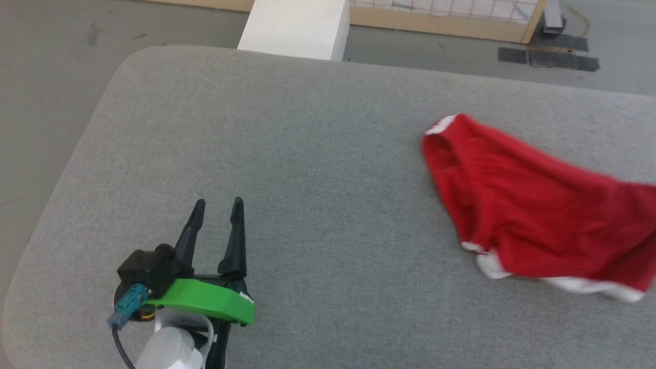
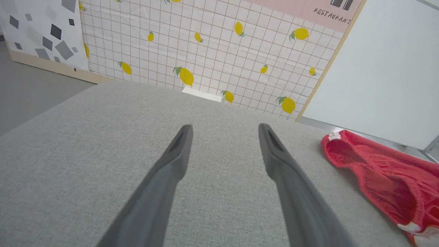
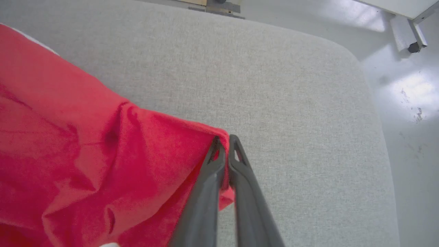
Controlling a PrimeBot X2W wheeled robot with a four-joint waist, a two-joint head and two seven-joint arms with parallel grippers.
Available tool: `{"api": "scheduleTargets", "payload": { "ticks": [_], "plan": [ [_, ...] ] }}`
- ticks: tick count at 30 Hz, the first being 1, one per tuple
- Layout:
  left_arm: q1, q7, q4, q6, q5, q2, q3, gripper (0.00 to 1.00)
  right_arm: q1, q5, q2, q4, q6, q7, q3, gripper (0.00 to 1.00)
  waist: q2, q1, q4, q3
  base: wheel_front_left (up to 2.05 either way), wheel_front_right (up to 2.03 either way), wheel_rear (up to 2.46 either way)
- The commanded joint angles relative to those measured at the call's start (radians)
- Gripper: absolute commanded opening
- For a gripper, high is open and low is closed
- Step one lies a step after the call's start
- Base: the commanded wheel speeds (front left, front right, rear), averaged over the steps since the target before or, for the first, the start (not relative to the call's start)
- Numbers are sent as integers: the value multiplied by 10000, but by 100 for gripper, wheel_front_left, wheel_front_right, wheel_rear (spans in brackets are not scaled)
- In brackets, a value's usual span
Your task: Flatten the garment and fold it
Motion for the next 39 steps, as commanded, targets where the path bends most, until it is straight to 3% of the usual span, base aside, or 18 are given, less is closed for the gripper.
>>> {"api": "scheduleTargets", "payload": {
  "ticks": [1, 4, 5, 6, 12, 16, 29, 39],
  "plan": [
    [-217, -36, 53, -76, 91, -46, -7, 100, -315, -259, -50, 156, -17, -322, -277, 0, -1, 0, 146, 171, 0, 0, 0],
    [-290, -36, 138, -129, 100, -109, -47, 100, -701, -612, -11, 609, -17, -862, -788, 0, -1, 0, 217, 258, 0, 0, 0],
    [-300, -36, 178, -147, 100, -122, -50, 100, -811, -690, 81, 801, -17, -1008, -897, 42, -1, 0, 223, 268, 0, 0, 0],
    [-300, -36, 216, -159, 97, -127, -49, 100, -877, -770, 127, 914, -17, -1147, -917, 100, -1, 0, 219, 262, 0, 0, 0],
    [-281, -36, 387, -201, 98, -142, 4, 100, -1095, -696, 546, 1063, -17, -2346, -1023, 100, -1, 0, 40, -10, 0, 0, 0],
    [-225, -36, 464, -237, 87, -132, 0, 100, -898, -285, 1002, 504, -17, -3445, -996, 100, -1, 0, -189, -363, 0, 0, 0],
    [68, -15, 661, -252, 84, -88, -165, 100, 2552, 140, 3204, -2189, -17, -6973, -373, 100, -1, 0, -1175, -1385, 0, 0, 0],
    [189, 82, 929, -404, -127, -246, -394, 100, 3968, 1205, 3414, -1611, -17, -7865, -314, 100, -1, 0, -2135, -1843, 0, 0, 0]
  ]
}}
